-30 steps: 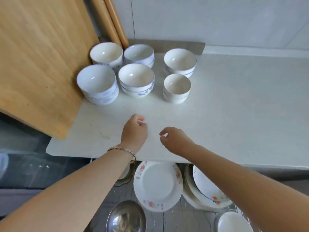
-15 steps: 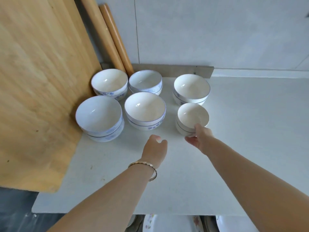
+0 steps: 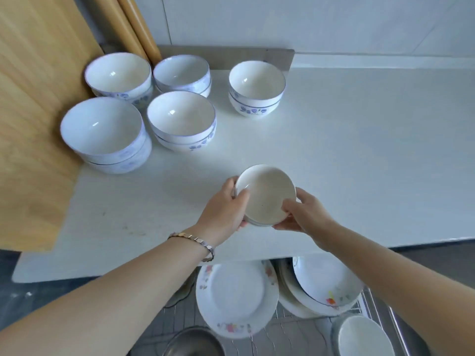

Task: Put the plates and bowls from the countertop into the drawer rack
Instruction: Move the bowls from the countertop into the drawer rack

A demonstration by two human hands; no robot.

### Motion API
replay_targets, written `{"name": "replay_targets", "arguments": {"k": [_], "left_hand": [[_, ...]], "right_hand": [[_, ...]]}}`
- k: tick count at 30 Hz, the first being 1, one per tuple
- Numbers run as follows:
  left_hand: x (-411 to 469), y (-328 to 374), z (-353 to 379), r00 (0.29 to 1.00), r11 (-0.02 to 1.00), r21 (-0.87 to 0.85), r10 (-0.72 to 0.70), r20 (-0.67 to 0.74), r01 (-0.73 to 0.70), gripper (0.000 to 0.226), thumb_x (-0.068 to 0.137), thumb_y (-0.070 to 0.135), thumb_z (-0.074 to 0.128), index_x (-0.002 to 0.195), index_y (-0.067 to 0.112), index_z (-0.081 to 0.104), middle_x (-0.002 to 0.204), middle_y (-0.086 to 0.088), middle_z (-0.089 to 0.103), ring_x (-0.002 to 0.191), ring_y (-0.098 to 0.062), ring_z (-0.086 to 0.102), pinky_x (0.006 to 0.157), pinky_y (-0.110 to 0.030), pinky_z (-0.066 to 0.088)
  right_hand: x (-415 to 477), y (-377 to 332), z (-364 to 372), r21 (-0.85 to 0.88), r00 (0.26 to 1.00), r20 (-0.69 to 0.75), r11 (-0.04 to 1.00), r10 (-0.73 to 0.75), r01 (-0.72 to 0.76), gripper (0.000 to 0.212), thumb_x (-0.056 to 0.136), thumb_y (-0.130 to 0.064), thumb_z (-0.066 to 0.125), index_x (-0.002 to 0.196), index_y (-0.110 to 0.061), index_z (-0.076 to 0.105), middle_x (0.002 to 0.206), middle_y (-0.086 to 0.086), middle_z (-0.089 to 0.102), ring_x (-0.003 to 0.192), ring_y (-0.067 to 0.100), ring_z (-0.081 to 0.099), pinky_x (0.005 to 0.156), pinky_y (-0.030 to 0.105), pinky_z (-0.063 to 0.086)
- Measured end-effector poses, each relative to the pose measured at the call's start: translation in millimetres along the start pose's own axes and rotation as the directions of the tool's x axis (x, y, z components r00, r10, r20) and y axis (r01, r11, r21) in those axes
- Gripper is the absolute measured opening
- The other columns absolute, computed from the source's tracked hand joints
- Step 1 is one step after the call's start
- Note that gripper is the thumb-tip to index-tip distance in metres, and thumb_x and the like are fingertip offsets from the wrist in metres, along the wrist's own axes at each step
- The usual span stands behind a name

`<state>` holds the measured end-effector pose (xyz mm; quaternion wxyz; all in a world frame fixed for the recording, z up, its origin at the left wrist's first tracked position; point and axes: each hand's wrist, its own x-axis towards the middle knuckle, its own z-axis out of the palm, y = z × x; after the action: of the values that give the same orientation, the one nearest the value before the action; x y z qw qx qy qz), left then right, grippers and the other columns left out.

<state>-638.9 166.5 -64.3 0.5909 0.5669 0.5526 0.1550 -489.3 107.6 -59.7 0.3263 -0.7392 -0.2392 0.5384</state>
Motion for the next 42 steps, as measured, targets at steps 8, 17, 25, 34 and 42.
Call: {"name": "replay_targets", "arguments": {"k": [8, 17, 25, 34, 42], "left_hand": [[-92, -49, 95, 0.970, 0.995, 0.033, -0.095, 0.224, 0.090, 0.032, 0.094, 0.015, 0.038, 0.114, 0.040, 0.040, 0.089, 0.008, 0.057, 0.071, -0.024, 0.069, 0.074, -0.035, 0.058], [-116, -182, 146, 0.809, 0.820, 0.347, -0.543, 0.224, 0.455, 0.047, 0.090, 0.000, 0.037, 0.134, 0.018, 0.031, 0.104, -0.008, 0.044, 0.082, -0.031, 0.057, 0.067, -0.042, 0.058], [-97, -241, 116, 0.967, 0.687, 0.686, -0.230, -0.108, 0.240, 0.020, 0.090, 0.010, 0.046, 0.104, 0.006, 0.060, 0.114, -0.013, 0.056, 0.102, -0.029, 0.055, 0.084, -0.035, 0.046], [-103, -286, 68, 0.915, 0.505, 0.786, -0.357, -0.188, 0.358, 0.050, 0.098, 0.034, 0.031, 0.147, 0.026, 0.027, 0.158, -0.009, 0.016, 0.147, -0.028, 0.009, 0.119, -0.048, 0.011], [-108, -293, 58, 0.914, 0.503, 0.804, -0.387, -0.119, 0.318, 0.051, 0.099, 0.041, 0.024, 0.149, 0.031, 0.020, 0.160, -0.007, 0.011, 0.148, -0.031, 0.006, 0.119, -0.046, 0.008]], "right_hand": [[-85, 110, -69, -0.193, 0.997, 0.012, 0.978, 0.082, -0.078, 0.045, 0.086, -0.003, 0.044, 0.125, -0.024, 0.050, 0.085, 0.015, 0.066, 0.080, 0.034, 0.070, 0.087, 0.045, 0.056], [-74, 262, -23, -0.254, 0.905, 0.192, 0.910, 0.380, -0.328, 0.054, 0.086, -0.005, 0.040, 0.137, -0.023, 0.039, 0.117, 0.011, 0.053, 0.088, 0.029, 0.060, 0.080, 0.044, 0.058], [-39, 322, 30, -0.476, 0.857, 0.201, 0.812, 0.474, -0.337, 0.060, 0.087, -0.011, 0.040, 0.144, -0.023, 0.027, 0.126, 0.020, 0.055, 0.100, 0.035, 0.061, 0.084, 0.039, 0.055], [-22, 348, 60, -0.562, 0.831, 0.235, 0.768, 0.504, -0.307, 0.064, 0.090, -0.008, 0.036, 0.148, -0.029, 0.020, 0.139, 0.015, 0.049, 0.122, 0.033, 0.051, 0.097, 0.033, 0.043], [-22, 355, 69, -0.585, 0.867, 0.162, 0.753, 0.471, -0.300, 0.058, 0.093, -0.010, 0.033, 0.148, -0.024, 0.022, 0.137, 0.017, 0.051, 0.120, 0.033, 0.052, 0.095, 0.032, 0.043]]}}
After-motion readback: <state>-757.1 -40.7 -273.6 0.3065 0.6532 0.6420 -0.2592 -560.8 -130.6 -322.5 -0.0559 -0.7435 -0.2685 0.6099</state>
